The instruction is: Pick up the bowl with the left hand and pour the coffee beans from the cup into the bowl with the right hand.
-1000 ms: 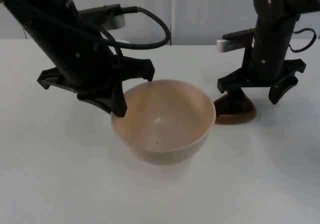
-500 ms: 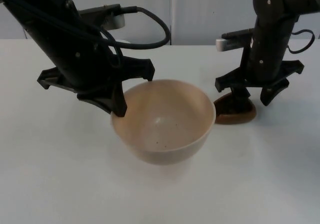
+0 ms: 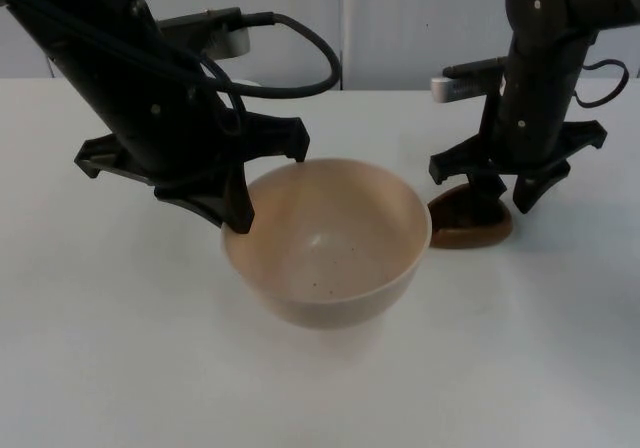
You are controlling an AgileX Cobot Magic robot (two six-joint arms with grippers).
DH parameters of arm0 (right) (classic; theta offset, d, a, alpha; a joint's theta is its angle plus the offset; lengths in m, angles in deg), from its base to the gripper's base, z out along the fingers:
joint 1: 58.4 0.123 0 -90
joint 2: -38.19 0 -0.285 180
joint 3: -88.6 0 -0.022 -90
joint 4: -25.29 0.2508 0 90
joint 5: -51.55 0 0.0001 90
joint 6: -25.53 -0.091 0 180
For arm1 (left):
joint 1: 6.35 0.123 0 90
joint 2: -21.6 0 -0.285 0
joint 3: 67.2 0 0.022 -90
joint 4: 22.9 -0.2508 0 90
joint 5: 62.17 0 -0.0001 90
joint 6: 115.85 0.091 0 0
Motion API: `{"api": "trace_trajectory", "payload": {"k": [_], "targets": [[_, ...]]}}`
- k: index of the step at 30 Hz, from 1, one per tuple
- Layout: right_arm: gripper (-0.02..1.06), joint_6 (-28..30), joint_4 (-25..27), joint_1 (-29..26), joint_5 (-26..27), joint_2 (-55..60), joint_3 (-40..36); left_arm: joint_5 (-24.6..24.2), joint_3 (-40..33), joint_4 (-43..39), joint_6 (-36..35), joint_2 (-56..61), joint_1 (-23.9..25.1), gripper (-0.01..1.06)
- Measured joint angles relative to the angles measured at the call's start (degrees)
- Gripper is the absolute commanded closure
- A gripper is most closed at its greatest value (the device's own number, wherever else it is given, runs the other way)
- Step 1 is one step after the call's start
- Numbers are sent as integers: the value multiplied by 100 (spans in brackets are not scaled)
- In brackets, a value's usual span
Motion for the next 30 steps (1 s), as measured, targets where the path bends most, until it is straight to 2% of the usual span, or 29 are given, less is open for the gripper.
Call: {"api": "trace_trajectory", "payload": {"k": [3,4,7,10,22,30], "targets": [[75,0,54,0,12,0,0,0,0,0,0,0,0,105],[75,0,77,0,25,0,0,0,0,0,0,0,0,105],[94,0,158,0,49,0,0,0,0,0,0,0,0,105],[104,-25,165,0,98,0,0,0,0,0,0,0,0,105],[105,-25,202,0,83,0,0,0,0,0,0,0,0,105],[105,186,268,0,-191,-218,0,11,0,0,0,0,0,105]]}}
